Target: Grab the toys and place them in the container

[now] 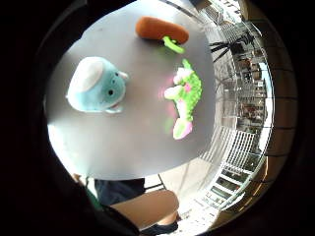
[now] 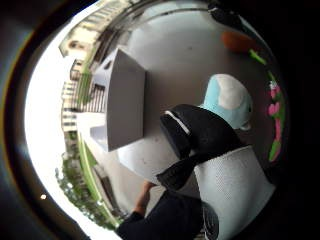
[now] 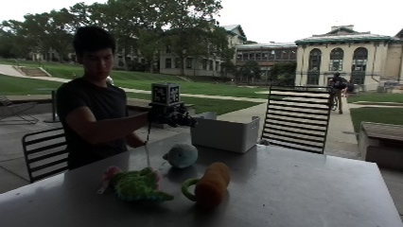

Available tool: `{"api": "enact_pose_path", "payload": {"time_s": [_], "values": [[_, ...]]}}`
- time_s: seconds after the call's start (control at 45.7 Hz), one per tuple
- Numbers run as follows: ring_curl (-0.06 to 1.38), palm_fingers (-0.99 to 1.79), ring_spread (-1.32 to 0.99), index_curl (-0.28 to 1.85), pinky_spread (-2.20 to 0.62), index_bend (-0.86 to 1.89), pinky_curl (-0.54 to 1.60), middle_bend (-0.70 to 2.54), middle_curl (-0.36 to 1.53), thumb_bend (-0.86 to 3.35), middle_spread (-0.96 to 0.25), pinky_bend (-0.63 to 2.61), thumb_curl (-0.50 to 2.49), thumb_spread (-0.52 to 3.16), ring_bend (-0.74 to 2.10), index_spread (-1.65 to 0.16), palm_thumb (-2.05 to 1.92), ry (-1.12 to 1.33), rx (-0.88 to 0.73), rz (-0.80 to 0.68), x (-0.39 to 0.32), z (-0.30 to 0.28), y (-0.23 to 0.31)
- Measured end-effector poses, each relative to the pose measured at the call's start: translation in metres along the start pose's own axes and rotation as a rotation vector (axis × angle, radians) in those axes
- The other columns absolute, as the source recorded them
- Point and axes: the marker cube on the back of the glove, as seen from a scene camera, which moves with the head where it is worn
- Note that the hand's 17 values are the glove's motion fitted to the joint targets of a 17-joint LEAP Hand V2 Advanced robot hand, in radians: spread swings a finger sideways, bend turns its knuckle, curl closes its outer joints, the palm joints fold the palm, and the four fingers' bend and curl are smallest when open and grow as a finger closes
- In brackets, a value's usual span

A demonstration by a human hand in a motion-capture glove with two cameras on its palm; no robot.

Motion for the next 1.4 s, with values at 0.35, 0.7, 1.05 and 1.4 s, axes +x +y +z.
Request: {"api": "enact_pose_path", "payload": {"time_s": [0.35,0.7,1.05,1.4], "values": [[0.03,0.01,-0.08,0.16,0.06,0.16,0.22,0.29,0.17,0.03,-0.05,0.59,0.11,1.06,0.17,-0.27,0.08,-0.011,-0.158,0.024,0.015,0.079,-0.015],[0.21,0.52,-0.12,0.22,-0.26,0.2,0.41,-0.06,0.05,0.4,-0.01,1.31,0.32,1.31,0.72,-0.31,0.71,0.052,-0.25,0.052,0.01,0.123,-0.023],[0.39,1.35,-0.35,0.31,-0.49,0.25,0.29,0.8,0.28,0.68,-0.23,0.77,0.48,1.48,1.15,-0.31,1.02,0.001,-0.081,0.066,0.016,0.124,-0.035],[0.44,1.03,-0.35,0.36,-0.47,0.14,0.38,0.97,0.38,0.52,-0.27,0.92,0.53,1.26,1.22,-0.31,0.75,-0.119,0.016,0.018,-0.01,0.017,-0.034]]}}
